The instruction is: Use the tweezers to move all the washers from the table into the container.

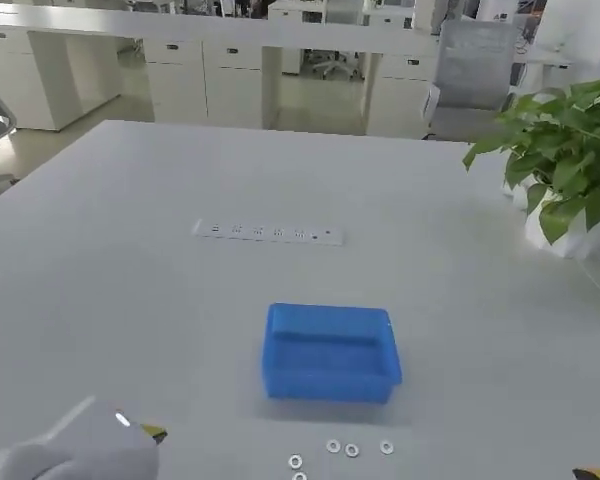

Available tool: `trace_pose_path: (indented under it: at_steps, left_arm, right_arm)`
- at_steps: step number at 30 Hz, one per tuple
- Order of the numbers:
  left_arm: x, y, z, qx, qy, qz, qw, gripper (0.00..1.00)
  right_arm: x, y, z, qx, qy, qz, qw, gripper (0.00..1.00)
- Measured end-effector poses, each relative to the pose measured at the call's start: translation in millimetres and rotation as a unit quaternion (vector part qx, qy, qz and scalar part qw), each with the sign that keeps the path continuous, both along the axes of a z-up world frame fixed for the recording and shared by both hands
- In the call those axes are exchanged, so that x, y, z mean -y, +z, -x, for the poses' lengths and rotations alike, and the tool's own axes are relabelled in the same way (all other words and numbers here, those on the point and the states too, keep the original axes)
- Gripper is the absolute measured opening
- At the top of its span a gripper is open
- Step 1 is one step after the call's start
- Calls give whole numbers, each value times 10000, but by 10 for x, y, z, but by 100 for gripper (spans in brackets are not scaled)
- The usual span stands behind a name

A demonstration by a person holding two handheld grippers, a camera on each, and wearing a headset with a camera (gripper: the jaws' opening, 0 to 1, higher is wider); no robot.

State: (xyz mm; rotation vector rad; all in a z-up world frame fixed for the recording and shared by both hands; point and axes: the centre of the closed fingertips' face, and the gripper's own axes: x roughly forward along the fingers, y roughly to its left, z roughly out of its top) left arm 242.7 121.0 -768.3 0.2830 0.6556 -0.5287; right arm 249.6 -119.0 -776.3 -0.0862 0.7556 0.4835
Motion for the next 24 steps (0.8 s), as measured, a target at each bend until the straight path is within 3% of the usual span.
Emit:
trace_pose_path:
  at_steps: [6, 10, 13, 17, 20, 24]
  left_arm:
    - [199, -149, -137, -100, -625, -228, 9977, 36]
    - [326, -272, -200, -287, -854, -175, 9958, 32]
    - [399, -361, -245, -318, -1052, -231, 9937, 20]
    - [497, -541, -226, -546, -1333, -292, 9891, 17]
    - [525, -659, -216, -625, -1520, -408, 9856, 11]
    - [565, -751, -240, -700, -1688, -468, 9821, 11]
  right_arm:
    - [-151, -75, -85, -68, 387, 188, 9991, 88]
    - [-264, -130, -106, -140, 588, 174, 9980, 88]
    - [-354, -175, -102, -219, 772, 129, 9967, 86]
    - [-464, -233, -87, -271, 962, 178, 9948, 85]
    - [-529, -273, -94, -298, 1066, 139, 9938, 85]
    - [-616, -347, -103, -376, 1244, 117, 9914, 85]
